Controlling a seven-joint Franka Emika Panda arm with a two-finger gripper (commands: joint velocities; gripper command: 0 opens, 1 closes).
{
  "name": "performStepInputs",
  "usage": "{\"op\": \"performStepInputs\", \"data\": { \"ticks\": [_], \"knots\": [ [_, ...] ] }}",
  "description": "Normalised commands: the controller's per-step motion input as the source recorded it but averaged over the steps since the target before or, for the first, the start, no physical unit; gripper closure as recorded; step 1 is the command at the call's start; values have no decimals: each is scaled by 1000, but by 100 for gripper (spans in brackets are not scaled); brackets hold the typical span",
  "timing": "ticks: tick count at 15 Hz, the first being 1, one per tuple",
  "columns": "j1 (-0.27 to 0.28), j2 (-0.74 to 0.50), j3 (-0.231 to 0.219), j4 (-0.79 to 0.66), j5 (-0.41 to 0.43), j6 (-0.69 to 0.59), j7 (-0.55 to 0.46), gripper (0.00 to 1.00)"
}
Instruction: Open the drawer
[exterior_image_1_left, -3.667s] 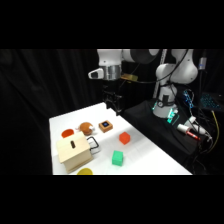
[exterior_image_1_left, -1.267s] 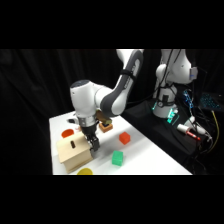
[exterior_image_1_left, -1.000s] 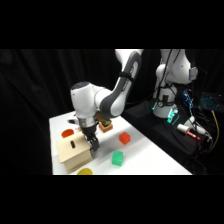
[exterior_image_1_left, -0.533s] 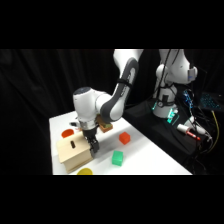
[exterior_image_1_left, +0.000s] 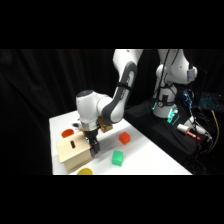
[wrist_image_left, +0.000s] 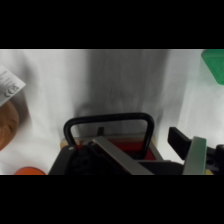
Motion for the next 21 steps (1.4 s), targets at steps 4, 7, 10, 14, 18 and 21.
{"op": "performStepInputs", "data": {
  "ticks": [4,7,10,14,18,21],
  "knots": [
    [-104,-124,121,-220,116,252,-158,0],
    [-96,-224,119,-323,103,244,-165,0],
    [-67,-328,75,-402,64,186,-135,0],
    [-77,-361,64,-406,66,133,-136,0],
    [-184,-235,156,-309,175,136,-239,0],
    [-223,-76,210,-206,231,129,-297,0]
  ]
}}
